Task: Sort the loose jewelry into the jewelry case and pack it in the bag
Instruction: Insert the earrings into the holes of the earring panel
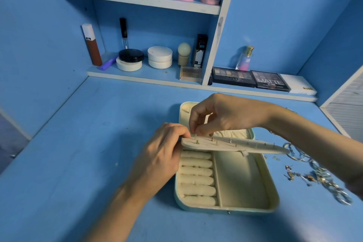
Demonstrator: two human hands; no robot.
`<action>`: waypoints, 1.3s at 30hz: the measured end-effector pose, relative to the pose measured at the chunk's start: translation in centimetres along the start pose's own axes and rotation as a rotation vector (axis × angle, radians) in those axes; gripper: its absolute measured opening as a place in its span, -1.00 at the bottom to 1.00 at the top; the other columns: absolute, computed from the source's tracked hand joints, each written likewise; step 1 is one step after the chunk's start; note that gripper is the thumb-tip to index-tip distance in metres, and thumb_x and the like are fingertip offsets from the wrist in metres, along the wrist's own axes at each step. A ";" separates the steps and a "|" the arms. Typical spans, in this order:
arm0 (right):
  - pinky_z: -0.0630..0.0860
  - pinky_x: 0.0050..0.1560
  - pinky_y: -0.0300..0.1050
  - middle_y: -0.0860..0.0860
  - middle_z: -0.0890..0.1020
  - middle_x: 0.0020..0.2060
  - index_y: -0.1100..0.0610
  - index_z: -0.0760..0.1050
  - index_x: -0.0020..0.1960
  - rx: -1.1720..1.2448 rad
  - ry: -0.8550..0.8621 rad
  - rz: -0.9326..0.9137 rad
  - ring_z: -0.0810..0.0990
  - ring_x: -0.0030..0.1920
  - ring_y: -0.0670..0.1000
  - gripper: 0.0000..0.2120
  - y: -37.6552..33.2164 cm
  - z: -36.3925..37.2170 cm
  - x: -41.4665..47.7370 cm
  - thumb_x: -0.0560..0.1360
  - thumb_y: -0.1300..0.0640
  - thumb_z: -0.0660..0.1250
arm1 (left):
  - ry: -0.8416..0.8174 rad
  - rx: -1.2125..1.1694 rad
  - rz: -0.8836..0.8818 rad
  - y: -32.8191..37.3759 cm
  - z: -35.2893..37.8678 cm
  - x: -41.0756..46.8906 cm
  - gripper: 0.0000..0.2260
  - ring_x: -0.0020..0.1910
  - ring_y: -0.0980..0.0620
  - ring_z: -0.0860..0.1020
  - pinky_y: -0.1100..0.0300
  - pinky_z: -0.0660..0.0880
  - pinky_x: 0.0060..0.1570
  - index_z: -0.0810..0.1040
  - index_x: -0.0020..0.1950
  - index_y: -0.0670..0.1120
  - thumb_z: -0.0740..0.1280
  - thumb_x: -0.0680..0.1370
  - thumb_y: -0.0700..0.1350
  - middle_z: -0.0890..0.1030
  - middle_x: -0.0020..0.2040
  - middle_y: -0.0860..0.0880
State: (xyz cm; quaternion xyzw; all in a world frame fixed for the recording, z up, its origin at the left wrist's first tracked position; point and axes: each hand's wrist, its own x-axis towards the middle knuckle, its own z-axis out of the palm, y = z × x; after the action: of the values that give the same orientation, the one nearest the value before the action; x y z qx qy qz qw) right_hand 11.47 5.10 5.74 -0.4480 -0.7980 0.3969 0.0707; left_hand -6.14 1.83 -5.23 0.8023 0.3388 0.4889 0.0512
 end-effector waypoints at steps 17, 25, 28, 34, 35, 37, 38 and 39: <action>0.48 -0.21 -0.22 0.03 0.61 -0.30 0.13 0.60 -0.18 -0.078 -0.016 0.087 0.48 -0.32 -0.12 -0.93 -0.5 0.4 0.4 0.44 0.25 0.37 | 0.002 0.025 0.024 0.3 -0.2 0.0 -0.91 -0.13 0.11 0.48 0.42 0.39 0.01 0.38 -0.01 -0.05 0.23 0.52 -0.18 0.50 -0.11 0.05; 0.52 -0.20 -0.22 0.14 0.66 -0.20 0.14 0.56 0.06 0.065 0.157 0.068 0.54 -0.29 -0.09 -0.85 0.4 -0.8 -2.0 0.50 0.24 0.35 | 0.053 -0.030 -0.086 0.0 0.0 0.4 -0.93 -0.14 0.21 0.52 0.56 0.35 -0.01 0.43 -0.01 0.01 0.28 0.52 -0.09 0.61 -0.16 0.02; 0.54 -0.12 -0.10 0.06 0.67 -0.22 0.07 0.59 0.01 0.004 0.287 0.030 0.57 -0.25 -0.03 -0.88 0.5 -1.7 -3.3 0.50 0.20 0.34 | 0.051 -0.077 -0.140 0.3 -0.1 0.9 -0.91 -0.15 0.22 0.54 0.56 0.36 -0.05 0.44 -0.04 0.03 0.32 0.50 -0.04 0.61 -0.18 0.07; 0.46 -0.20 -0.20 -0.02 0.62 -0.25 0.08 0.59 -0.06 -0.252 0.719 -0.187 0.52 -0.24 -0.10 -0.88 0.4 -1.5 -5.7 0.51 0.05 0.35 | 0.008 -0.301 -0.394 0.6 0.0 2.3 -0.81 -0.21 0.22 0.59 0.44 0.46 -0.14 0.47 -0.16 0.10 0.45 0.45 -0.12 0.62 -0.18 0.19; 0.44 -0.22 -0.21 -0.02 0.60 -0.25 0.09 0.58 -0.06 -0.367 0.788 -0.242 0.50 -0.24 -0.10 -0.84 0.6 -1.2 -5.9 0.52 0.01 0.32 | 0.000 -0.340 -0.439 0.6 0.1 2.5 -0.77 -0.21 0.20 0.59 0.41 0.47 -0.14 0.48 -0.16 0.10 0.46 0.46 -0.19 0.63 -0.17 0.20; 0.43 -0.22 -0.16 0.02 0.57 -0.23 0.14 0.59 -0.05 -0.549 0.896 -0.332 0.48 -0.23 -0.03 -0.79 0.9 -0.6 -6.3 0.52 0.01 0.28 | -0.013 -0.379 -0.490 0.5 0.3 2.9 -0.76 -0.21 0.18 0.59 0.39 0.49 -0.14 0.49 -0.14 0.06 0.45 0.46 -0.26 0.64 -0.16 0.19; 0.45 -0.22 -0.09 0.05 0.56 -0.23 0.17 0.59 -0.05 -0.603 0.933 -0.368 0.49 -0.22 0.03 -0.79 1.1 -0.4 -6.5 0.53 0.04 0.29 | -0.016 -0.391 -0.503 0.4 0.4 3.1 -0.78 -0.20 0.17 0.60 0.37 0.50 -0.13 0.50 -0.13 0.04 0.45 0.46 -0.26 0.64 -0.16 0.17; 0.46 -0.24 -0.03 0.07 0.57 -0.24 0.21 0.60 -0.06 -0.645 0.961 -0.401 0.49 -0.23 0.07 -0.80 1.3 -0.1 -6.8 0.53 0.08 0.30 | -0.016 -0.405 -0.515 0.3 0.5 3.2 -0.81 -0.19 0.15 0.60 0.35 0.51 -0.12 0.51 -0.12 0.02 0.44 0.46 -0.25 0.64 -0.16 0.15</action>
State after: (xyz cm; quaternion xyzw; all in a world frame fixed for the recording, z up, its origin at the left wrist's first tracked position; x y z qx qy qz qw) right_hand 16.38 0.32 6.58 -0.4168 -0.8255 -0.1320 0.3569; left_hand -4.71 3.61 -2.97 0.6675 0.4259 0.5111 0.3344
